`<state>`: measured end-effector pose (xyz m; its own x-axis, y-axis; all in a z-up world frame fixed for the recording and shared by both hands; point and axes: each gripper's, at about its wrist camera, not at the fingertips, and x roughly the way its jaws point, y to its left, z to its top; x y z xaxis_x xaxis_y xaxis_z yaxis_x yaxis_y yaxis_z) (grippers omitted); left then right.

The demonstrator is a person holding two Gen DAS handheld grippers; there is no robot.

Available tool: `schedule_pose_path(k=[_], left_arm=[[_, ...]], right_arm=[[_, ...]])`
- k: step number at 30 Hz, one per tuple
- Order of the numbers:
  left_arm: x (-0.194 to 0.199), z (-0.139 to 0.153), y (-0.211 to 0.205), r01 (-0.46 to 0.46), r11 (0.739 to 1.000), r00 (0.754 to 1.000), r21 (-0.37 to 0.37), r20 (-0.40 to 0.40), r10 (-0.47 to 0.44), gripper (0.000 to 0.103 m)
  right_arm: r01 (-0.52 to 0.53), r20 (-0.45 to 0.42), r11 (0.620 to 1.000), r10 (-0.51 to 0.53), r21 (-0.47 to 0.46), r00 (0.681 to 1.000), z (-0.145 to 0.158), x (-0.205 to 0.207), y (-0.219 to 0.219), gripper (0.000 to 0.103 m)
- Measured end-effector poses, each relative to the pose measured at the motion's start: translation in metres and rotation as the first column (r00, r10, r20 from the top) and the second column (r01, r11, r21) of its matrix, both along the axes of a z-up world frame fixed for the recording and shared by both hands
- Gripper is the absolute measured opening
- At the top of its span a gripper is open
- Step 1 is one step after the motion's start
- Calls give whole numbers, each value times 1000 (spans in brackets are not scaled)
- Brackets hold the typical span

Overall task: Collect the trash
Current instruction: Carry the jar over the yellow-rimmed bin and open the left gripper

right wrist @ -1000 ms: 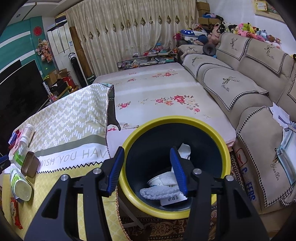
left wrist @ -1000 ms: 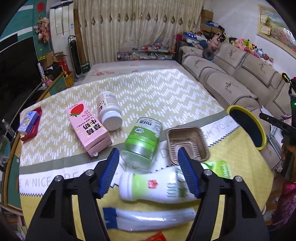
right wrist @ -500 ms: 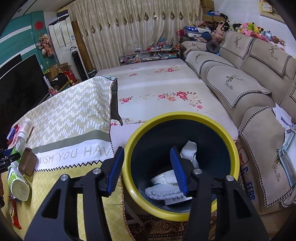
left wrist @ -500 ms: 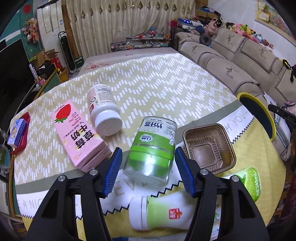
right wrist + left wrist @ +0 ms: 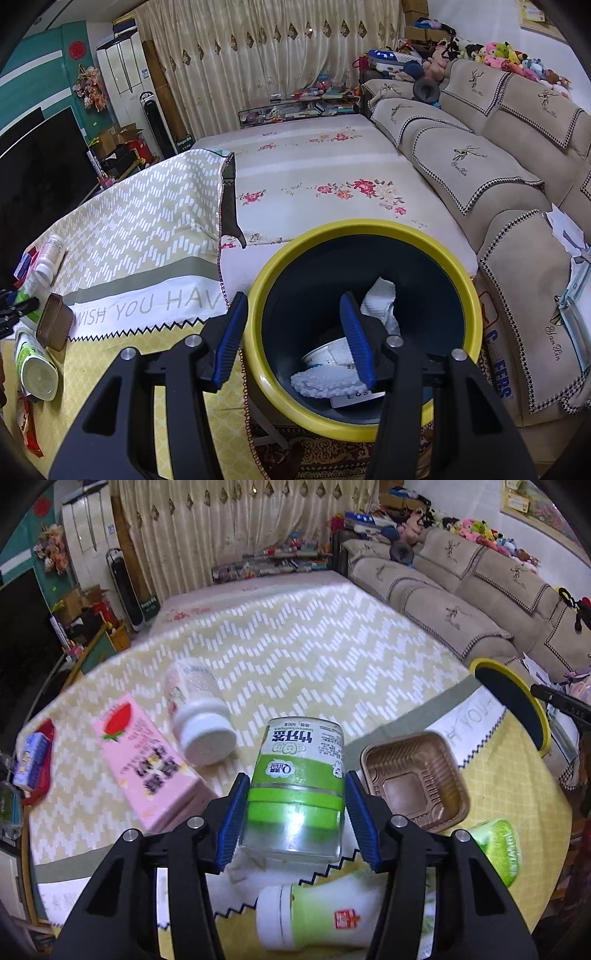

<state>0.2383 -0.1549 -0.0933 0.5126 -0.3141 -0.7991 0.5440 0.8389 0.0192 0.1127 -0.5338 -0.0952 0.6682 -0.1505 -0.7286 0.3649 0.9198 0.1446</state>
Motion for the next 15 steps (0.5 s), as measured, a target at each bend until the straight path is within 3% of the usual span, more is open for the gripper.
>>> schedule_pose_path(k=[7,15], left_arm=[[-30,51,-4,9,1000,996,-26,89,-7,52],[-70,88,-62,148,985,982,-86,131,-136,52]], right_arm=[[1,21,1000,-1,-9,1000,9,-6,-2,50],[34,38,998,-31,-59,999,22,-34,-19,50]])
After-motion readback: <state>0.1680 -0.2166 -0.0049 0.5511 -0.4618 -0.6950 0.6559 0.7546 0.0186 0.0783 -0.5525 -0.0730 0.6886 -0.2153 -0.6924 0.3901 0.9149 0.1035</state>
